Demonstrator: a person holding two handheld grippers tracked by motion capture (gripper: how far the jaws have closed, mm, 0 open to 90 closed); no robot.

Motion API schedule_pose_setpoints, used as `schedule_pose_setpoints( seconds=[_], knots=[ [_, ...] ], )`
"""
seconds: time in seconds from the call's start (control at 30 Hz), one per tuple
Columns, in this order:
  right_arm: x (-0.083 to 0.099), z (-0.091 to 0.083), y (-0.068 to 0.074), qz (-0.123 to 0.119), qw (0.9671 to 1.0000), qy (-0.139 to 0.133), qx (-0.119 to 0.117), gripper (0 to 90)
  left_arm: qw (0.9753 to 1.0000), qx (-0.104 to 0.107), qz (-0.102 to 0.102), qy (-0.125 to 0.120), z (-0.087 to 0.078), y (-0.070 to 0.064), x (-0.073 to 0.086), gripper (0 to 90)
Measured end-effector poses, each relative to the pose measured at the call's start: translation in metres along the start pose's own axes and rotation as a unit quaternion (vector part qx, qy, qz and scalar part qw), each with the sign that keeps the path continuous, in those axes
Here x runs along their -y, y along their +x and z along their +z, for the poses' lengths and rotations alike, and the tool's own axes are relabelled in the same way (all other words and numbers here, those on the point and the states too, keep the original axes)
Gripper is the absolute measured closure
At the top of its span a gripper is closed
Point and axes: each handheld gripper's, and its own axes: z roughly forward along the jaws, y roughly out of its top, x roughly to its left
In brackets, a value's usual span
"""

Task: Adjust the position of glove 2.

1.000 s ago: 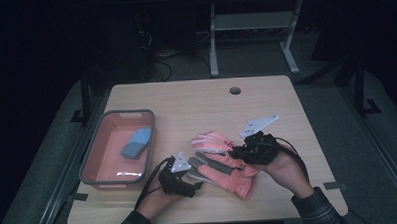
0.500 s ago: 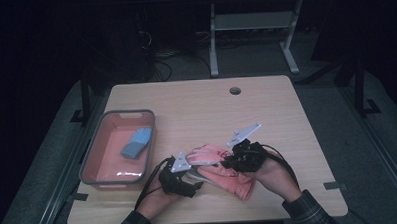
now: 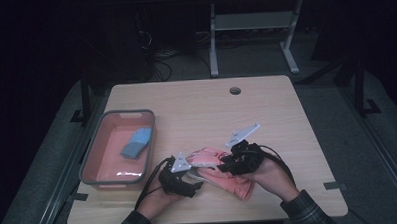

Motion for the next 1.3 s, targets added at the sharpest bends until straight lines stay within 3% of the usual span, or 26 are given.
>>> schedule_pose_setpoints(
  seconds=[0.13,0.23,0.37,0.53,0.57,0.67,0.73,0.87,0.97,1.1,1.3],
  knots=[
    [-0.001,-0.013,-0.004,-0.003,0.9995,-0.031,0.004,57.6,1.0000,-0.001,-0.002,0.001,-0.001,0.000,0.000,12.6],
    [0.000,-0.025,-0.009,-0.006,0.9984,-0.054,0.016,56.9,0.9997,-0.011,-0.012,0.019,-0.003,-0.001,-0.002,12.8],
    [0.007,-0.040,-0.018,-0.001,0.9967,-0.076,0.028,59.0,0.9985,-0.028,-0.025,0.039,-0.011,-0.004,0.000,13.5],
    [0.019,-0.053,-0.031,0.009,0.9946,-0.092,0.047,64.7,0.9977,-0.036,-0.041,0.040,-0.021,-0.012,0.002,13.7],
    [0.025,-0.056,-0.037,0.015,0.9938,-0.096,0.053,69.0,0.9975,-0.046,-0.036,0.039,-0.028,-0.017,0.003,15.9],
    [0.035,-0.060,-0.045,0.028,0.9932,-0.095,0.062,75.9,0.9980,-0.037,-0.037,0.036,-0.038,-0.024,0.004,32.0],
    [0.043,-0.060,-0.051,0.033,0.9929,-0.093,0.066,79.1,0.9984,-0.021,-0.042,0.032,-0.040,-0.027,0.003,46.9],
    [0.061,-0.056,-0.061,0.046,0.9931,-0.082,0.070,85.7,0.9991,0.010,-0.026,0.032,-0.036,-0.033,-0.003,73.9],
    [0.075,-0.050,-0.067,0.057,0.9932,-0.074,0.070,89.7,0.9988,0.029,-0.021,0.032,-0.030,-0.037,-0.008,87.1],
    [0.087,-0.038,-0.074,0.076,0.9934,-0.050,0.069,89.8,0.9983,0.043,-0.006,0.038,-0.021,-0.044,-0.016,89.3],
    [0.099,-0.023,-0.078,0.085,0.9947,-0.027,0.052,89.8,0.9982,0.043,0.010,0.042,-0.007,-0.048,-0.025,89.2]
  ],
)
